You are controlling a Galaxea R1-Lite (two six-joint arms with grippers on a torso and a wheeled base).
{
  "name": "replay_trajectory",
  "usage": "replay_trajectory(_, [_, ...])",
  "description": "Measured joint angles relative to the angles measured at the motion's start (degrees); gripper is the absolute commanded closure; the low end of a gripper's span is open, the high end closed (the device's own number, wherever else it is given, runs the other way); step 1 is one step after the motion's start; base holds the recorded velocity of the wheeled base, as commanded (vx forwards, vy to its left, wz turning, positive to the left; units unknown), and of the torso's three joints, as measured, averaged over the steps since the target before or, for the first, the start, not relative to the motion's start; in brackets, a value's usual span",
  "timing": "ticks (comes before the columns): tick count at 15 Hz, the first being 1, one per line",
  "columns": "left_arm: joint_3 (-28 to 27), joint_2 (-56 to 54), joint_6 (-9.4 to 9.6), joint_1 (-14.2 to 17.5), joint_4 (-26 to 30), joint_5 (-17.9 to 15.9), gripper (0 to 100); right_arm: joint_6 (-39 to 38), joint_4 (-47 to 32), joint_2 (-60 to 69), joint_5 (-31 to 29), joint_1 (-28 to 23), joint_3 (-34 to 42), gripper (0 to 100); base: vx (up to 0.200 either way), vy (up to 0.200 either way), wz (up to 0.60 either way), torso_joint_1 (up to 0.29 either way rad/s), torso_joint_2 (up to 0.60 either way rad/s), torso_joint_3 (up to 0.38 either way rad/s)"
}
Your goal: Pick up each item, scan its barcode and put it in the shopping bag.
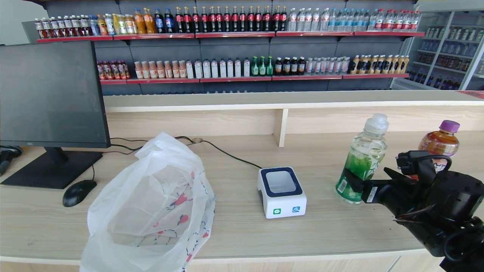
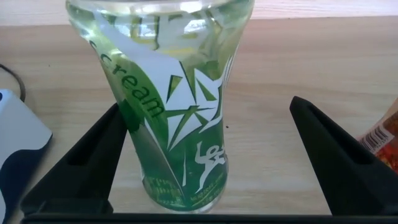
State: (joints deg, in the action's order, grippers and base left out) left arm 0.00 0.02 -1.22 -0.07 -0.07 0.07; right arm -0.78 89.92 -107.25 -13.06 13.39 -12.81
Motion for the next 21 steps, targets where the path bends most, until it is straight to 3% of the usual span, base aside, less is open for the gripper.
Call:
replay_trajectory(13, [0.0,0.0,0.02,0.0,0.0,0.0,0,-0.5,0.0,5.2,1.3,-2.2,5.3,0,0.0,0.0,0.0,0.0,0.0,0.0])
replay_trajectory(16, [0.0,0.0,0.0,0.0,0.0,0.0,0,-0.2,0.0,5.9,4.8,-1.9,6.1,0,0.0,0.0,0.0,0.0,0.0,0.0])
replay_trajectory(21, [0.0,0.0,0.02,0.0,0.0,0.0,0,0.2,0.0,5.2,5.6,-1.8,4.7,0,0.0,0.0,0.0,0.0,0.0,0.0])
